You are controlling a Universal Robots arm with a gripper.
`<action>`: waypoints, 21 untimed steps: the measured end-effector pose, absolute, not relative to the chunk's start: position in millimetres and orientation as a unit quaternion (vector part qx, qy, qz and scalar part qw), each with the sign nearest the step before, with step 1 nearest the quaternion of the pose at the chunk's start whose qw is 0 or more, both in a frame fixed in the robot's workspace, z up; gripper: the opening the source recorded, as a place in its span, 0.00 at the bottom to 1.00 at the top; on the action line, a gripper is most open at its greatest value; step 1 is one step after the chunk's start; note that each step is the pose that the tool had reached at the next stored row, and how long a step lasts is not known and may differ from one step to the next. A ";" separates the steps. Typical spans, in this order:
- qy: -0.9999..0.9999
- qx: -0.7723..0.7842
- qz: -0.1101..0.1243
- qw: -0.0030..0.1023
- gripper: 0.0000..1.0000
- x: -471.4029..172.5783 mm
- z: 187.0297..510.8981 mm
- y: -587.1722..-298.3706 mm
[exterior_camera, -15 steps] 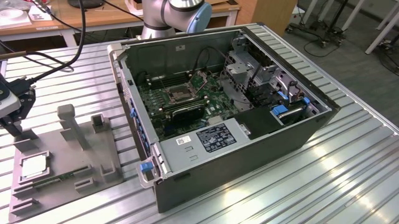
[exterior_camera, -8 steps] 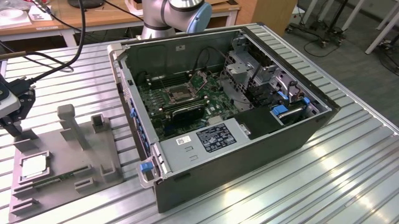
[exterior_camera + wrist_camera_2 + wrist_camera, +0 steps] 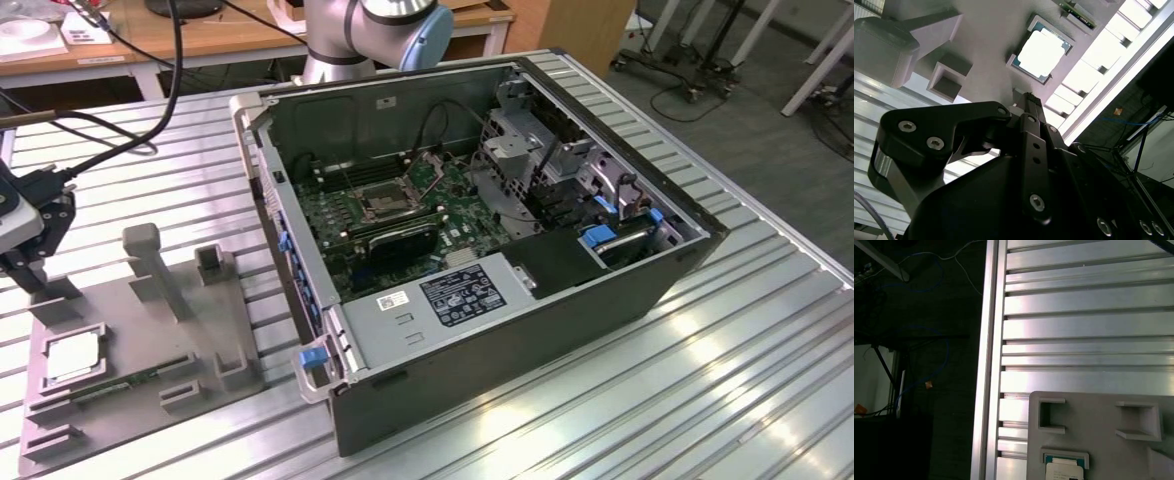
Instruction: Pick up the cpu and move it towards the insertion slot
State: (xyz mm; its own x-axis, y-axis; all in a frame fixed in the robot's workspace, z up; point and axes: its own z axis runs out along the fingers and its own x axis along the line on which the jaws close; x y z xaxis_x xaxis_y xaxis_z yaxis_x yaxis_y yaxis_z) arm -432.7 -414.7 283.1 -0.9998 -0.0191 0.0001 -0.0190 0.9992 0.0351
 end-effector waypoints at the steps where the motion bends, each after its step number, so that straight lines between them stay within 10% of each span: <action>1: -1.000 0.010 -0.018 0.000 0.10 -432.7 283.0 -415.2; 21: -1.000 0.010 -0.018 0.000 0.10 -432.8 278.3 -421.7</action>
State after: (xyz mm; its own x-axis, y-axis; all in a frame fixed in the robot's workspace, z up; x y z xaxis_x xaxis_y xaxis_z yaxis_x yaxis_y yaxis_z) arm -432.8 -421.7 278.3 -0.9998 -0.0191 0.0001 -0.0191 0.9992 0.0351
